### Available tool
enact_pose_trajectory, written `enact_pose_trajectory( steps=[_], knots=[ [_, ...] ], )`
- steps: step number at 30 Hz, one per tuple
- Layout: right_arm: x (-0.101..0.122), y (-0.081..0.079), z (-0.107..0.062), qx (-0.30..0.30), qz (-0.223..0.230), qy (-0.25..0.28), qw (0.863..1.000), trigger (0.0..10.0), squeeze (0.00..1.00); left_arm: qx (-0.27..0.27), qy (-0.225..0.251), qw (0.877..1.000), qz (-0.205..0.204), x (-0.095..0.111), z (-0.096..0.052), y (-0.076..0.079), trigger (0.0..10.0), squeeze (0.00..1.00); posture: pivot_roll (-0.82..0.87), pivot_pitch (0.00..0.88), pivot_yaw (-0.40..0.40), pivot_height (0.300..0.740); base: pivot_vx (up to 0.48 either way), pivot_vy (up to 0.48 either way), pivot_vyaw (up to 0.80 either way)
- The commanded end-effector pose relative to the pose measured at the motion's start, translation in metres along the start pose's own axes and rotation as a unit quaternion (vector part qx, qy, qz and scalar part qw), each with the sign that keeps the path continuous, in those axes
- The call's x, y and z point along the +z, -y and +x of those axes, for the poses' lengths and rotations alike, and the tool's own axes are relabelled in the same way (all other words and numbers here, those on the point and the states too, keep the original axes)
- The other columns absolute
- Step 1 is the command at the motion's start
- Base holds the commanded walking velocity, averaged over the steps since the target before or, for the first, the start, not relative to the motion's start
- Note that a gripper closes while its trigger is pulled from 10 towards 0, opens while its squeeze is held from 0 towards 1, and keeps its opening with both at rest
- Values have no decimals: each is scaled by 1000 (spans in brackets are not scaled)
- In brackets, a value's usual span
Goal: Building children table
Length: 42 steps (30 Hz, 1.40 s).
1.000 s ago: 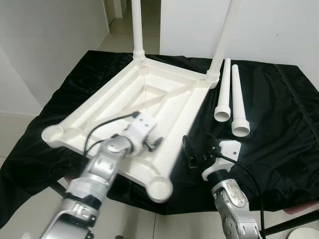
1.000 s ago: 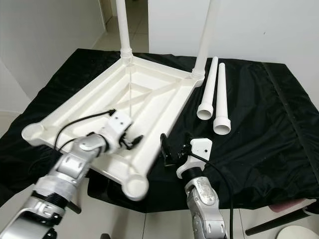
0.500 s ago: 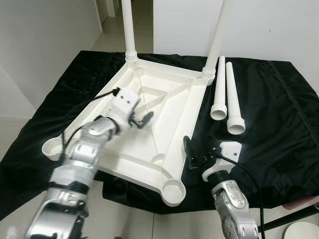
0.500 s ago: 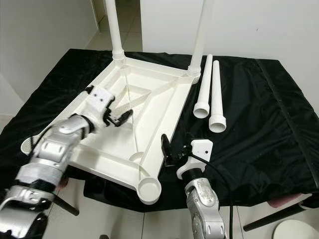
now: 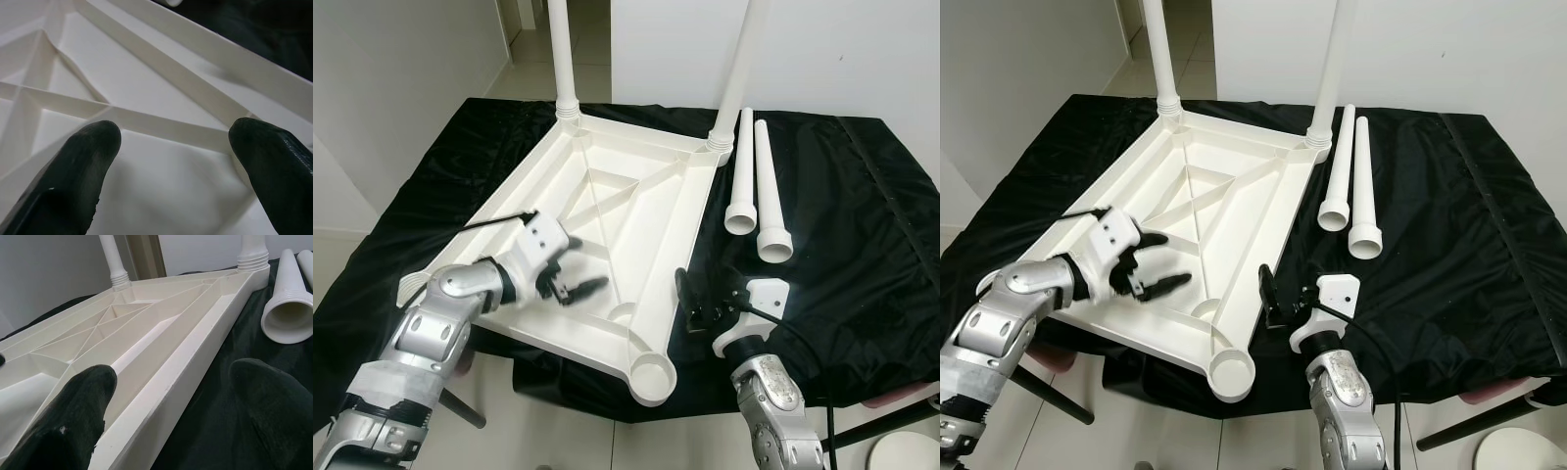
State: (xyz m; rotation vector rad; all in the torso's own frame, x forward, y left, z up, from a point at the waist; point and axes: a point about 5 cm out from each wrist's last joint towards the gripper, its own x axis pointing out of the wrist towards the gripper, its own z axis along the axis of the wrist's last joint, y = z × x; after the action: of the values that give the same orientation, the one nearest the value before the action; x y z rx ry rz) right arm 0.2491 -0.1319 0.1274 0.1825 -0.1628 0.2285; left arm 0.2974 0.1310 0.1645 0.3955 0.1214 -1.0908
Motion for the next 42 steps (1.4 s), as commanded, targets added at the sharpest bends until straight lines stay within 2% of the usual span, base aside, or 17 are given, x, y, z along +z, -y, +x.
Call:
enact_pose_trajectory(
  steps=[1,4,14,30,35,37,38,40,41,42],
  knots=[
    [-2,0,0,3,-2,-5,1000,10000,0,-137,-8,990,6,-1,-3,16,10000,0,-13,68,46,740,0,0,0],
    [-2,1,-1,1,-4,-5,1000,10000,0,-162,-21,986,12,-7,-2,24,10000,0,-20,68,47,740,0,0,0],
    [-1,3,0,2,-8,-5,1000,10000,0,-200,-59,978,12,-20,-8,35,10000,0,-24,58,36,740,0,0,0],
    [-3,1,0,15,-12,-11,1000,10000,0,-211,-90,973,5,-30,-23,39,10000,0,-17,50,22,740,0,0,0],
    [-4,-1,1,20,-10,-13,1000,10000,0,-184,-121,975,22,-38,-15,37,10000,0,-18,48,20,740,0,0,0],
    [-4,-2,0,22,-11,-13,1000,10000,0,-126,-152,980,27,-46,-3,25,10000,0,-24,46,23,740,0,0,0],
    [-4,-2,0,21,-11,-13,1000,10000,0,-103,-163,981,23,-48,0,19,8863,0,-28,45,26,740,0,0,0],
    [-4,-2,0,21,-11,-13,1000,10000,0,-103,-163,981,23,-48,0,19,8863,0,-28,45,26,740,0,0,0],
    [-4,-2,0,21,-11,-13,1000,10000,0,-92,-169,981,21,-49,1,16,10000,0,-28,45,26,740,0,0,0],
    [-4,-1,-1,20,-12,-13,1000,10000,0,-88,-172,981,18,-49,2,14,10000,0,-31,44,28,740,0,0,0]
  ],
)
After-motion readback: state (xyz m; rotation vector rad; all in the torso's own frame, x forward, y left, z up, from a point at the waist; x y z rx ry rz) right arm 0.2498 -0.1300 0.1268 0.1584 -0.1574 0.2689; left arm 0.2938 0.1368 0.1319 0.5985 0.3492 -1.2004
